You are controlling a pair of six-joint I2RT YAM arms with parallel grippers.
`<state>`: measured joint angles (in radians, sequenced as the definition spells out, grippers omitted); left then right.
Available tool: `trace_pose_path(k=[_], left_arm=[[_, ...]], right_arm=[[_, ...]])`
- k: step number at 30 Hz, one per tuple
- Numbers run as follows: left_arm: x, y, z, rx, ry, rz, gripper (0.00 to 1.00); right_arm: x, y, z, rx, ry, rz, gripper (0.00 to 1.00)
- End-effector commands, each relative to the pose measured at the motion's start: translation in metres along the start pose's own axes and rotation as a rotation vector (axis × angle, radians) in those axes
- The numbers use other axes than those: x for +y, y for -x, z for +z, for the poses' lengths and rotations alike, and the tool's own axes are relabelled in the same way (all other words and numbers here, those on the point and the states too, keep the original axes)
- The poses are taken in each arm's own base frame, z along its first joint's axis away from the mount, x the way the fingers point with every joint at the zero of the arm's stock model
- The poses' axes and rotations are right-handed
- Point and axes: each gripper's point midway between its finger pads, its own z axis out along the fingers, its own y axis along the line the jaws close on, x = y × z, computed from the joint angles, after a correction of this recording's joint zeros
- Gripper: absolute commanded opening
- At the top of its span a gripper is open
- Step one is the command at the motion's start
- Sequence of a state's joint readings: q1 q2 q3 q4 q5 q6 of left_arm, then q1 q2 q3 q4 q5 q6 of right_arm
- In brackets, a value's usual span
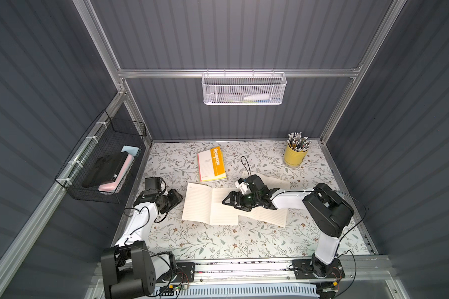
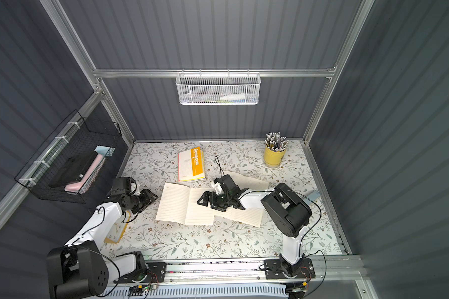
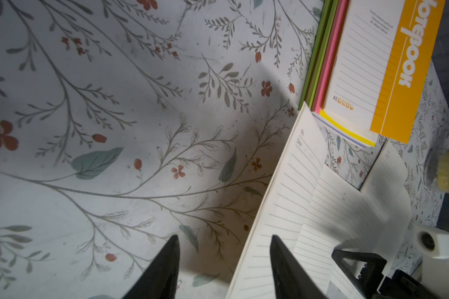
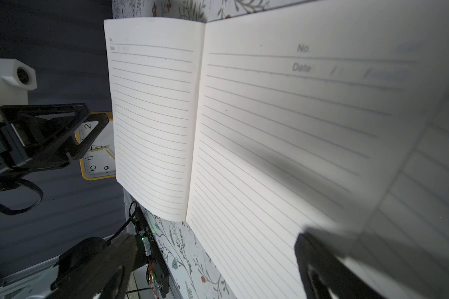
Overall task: Close the notebook
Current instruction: Close the notebook at the center of the board.
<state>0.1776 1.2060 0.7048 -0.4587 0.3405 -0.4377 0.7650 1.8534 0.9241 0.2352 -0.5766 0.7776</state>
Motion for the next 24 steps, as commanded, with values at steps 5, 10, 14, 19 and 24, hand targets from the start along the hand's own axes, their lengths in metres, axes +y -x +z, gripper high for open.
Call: trace_pose_path(k=[5,10,14,19,24], left_arm=[[0.033,-0.004,0.034,0.074,0.113,-0.021,0.39],[0.024,-0.001,0.043,0.081,0.049,-0.02,0.39],[0.004,-0.008,0.044,0.112,-0.08,-0.001,0.42],[-0.023,-0.029,0.044,0.203,-0.276,0.004,0.45],[-0.042,-0.043,0.038,0.262,-0.417,-0.008,0.45]], right_arm=[[-0.011,-0.009,-0.001,0.024,-0.049,0.021,0.99],[-0.013,-0.009,-0.002,0.022,-0.054,0.022,0.99],[-0.014,-0.01,-0.001,0.023,-0.054,0.025,0.99],[-0.013,-0.01,0.0,0.024,-0.049,0.026,0.99],[-0.013,-0.011,0.001,0.026,-0.045,0.024,0.99]])
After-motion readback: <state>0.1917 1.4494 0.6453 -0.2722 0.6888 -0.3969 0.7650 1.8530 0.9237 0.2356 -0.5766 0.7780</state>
